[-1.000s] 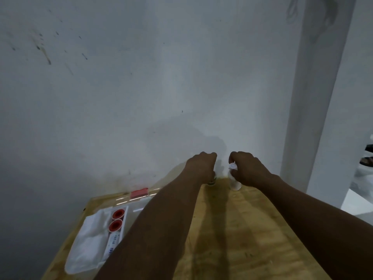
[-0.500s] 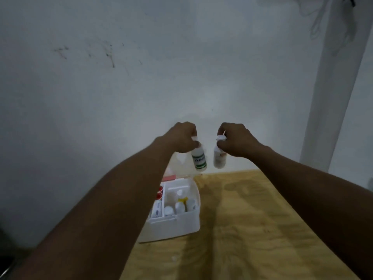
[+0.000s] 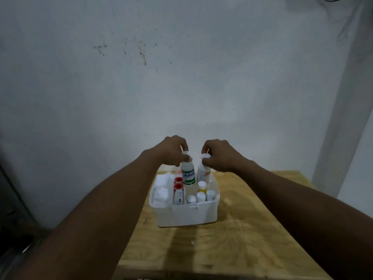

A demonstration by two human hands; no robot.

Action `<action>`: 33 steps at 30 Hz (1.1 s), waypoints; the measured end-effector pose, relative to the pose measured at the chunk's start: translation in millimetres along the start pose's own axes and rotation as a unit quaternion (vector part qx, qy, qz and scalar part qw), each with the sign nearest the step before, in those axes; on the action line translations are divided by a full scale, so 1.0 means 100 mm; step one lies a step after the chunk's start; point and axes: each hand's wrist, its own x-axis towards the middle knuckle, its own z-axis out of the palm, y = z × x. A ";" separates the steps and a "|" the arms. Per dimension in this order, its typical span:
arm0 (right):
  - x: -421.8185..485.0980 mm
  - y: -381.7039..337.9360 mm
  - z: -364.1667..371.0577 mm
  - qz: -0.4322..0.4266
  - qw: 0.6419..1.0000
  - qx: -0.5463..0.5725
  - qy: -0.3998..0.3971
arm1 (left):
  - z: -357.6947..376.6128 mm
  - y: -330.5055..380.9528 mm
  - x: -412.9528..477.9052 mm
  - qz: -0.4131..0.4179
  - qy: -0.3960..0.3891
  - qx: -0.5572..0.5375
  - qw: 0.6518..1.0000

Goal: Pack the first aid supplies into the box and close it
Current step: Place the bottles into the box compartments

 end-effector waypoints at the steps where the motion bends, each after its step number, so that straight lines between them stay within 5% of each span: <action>1: -0.02 0.02 0.03 0.003 1.000 -0.002 -0.007 | 0.02 0.00 0.01 0.004 0.000 -0.005 1.000; 33: 0.01 0.26 0.41 0.020 0.984 -0.098 -0.151 | 0.50 -0.10 0.09 -0.027 -0.159 0.133 0.978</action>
